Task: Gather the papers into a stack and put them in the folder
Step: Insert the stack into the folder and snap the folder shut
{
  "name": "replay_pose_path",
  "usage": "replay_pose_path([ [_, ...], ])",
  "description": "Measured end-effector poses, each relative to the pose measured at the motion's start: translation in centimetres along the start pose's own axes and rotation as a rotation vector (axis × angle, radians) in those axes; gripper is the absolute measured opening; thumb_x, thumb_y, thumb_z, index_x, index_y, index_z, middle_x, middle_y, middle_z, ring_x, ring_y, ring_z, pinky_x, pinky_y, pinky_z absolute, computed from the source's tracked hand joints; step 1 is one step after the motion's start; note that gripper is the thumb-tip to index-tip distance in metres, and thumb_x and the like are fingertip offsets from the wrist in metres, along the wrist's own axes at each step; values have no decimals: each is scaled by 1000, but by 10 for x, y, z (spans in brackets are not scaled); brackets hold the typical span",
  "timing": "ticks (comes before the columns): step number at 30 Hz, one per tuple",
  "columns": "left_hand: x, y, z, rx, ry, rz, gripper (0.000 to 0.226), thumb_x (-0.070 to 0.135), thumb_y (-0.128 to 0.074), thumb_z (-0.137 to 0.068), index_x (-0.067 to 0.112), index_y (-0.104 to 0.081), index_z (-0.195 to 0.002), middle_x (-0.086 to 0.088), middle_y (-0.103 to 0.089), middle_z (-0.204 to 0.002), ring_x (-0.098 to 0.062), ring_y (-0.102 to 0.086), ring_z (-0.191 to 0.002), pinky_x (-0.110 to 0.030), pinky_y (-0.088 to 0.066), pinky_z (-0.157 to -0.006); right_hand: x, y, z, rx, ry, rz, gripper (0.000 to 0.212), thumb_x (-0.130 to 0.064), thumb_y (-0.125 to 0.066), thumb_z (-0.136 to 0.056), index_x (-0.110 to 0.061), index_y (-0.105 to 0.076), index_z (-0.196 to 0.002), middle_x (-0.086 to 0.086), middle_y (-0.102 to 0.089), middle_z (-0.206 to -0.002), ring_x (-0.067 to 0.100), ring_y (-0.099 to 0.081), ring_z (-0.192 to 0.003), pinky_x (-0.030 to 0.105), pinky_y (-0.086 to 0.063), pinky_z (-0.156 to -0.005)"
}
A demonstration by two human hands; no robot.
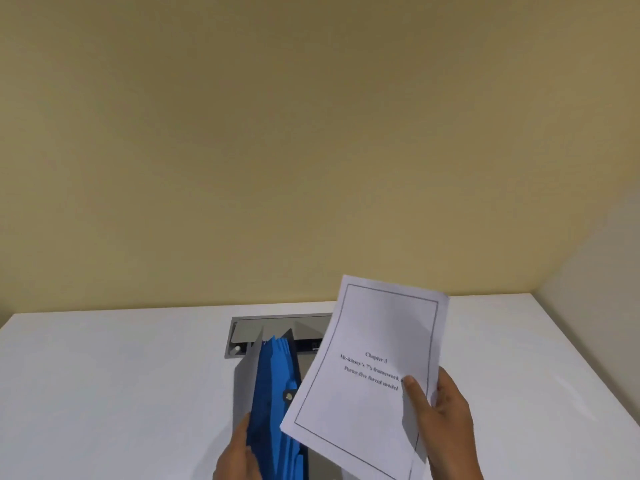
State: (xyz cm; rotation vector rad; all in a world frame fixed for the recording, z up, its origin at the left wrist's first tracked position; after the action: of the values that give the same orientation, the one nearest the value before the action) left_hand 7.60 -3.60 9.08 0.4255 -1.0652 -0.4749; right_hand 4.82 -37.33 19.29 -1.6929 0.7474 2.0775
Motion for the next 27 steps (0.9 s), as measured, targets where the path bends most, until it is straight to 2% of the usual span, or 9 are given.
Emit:
replay_pose_path([
  [1,18,-8,3,61,-51,-25,61,-7,-41,-101,9,-35,-160,-17,-49,-159,-36,-52,-142,-35,-31,-124,-4,-2,-1,-11,59,39,27,-18,-73,-97,-44,-72,-101,-21,-79,-93,-4,-74,-79,12,-54,-60],
  [6,31,-36,18,-6,-104,-45,59,-7,-42,-104,8,-35,-160,-10,-44,-164,-31,-45,-149,-38,-27,-129,-23,-17,0,-58,261,212,15,-20,-64,-103,-34,-65,-105,-21,-75,-92,1,-72,-78,6,-48,-56],
  [8,40,-47,22,-30,-127,-32,58,-7,-42,-104,8,-36,-159,-10,-46,-162,-31,-46,-149,-36,-26,-128,-28,-26,5,-91,317,281,16,-21,-60,-104,-37,-60,-108,-19,-73,-86,-2,-71,-81,3,-46,-55],
  [10,42,-52,25,-17,-99,10,59,-9,-42,-104,7,-34,-160,-10,-45,-163,-30,-45,-150,-31,-25,-126,-29,-37,13,-151,367,373,23,-22,-57,-105,-42,-53,-115,-27,-69,-86,-7,-69,-86,3,-46,-56],
  [13,42,-53,24,-1,-98,8,61,-11,-41,-104,7,-30,-162,-10,-43,-164,-28,-43,-151,-25,-23,-123,-19,-52,23,-257,371,449,26,-28,-55,-107,-44,-46,-125,-31,-62,-98,-12,-67,-92,2,-50,-58],
  [17,43,-56,25,11,-77,34,62,-10,-40,-104,9,-32,-162,-12,-48,-161,-29,-48,-147,-29,-27,-124,1,-69,33,-328,335,551,28,-31,-54,-108,-34,-49,-136,-21,-65,-108,1,-66,-73,3,-51,-60],
  [21,42,-56,22,13,-71,34,62,-8,-40,-104,12,-33,-162,-9,-52,-158,-27,-53,-143,-16,-30,-114,11,-80,35,-367,308,625,32,-28,-51,-109,-28,-49,-140,-13,-70,-110,10,-69,-85,16,-60,-74],
  [23,41,-56,21,10,-71,25,62,-9,-40,-103,11,-33,-161,-8,-53,-157,-26,-53,-142,-8,-32,-109,15,-85,34,-381,300,653,31,-25,-50,-108,-26,-50,-139,-8,-73,-111,11,-70,-86,22,-60,-74],
  [27,37,-59,19,-1,-69,31,62,-9,-41,-103,9,-30,-162,-9,-51,-158,-27,-52,-143,-15,-32,-114,22,-96,29,-407,268,692,31,-22,-49,-107,-22,-50,-139,-5,-73,-104,14,-70,-85,27,-60,-73],
])
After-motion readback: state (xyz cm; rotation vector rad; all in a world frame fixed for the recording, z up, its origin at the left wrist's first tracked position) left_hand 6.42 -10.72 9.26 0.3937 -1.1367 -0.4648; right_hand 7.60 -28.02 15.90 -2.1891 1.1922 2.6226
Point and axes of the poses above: each hand's wrist, its own z-axis away from the middle knuckle, its own y-axis out of the back of the hand, x = y × z, the point moved 4 cm from there along -z, towards the middle knuckle
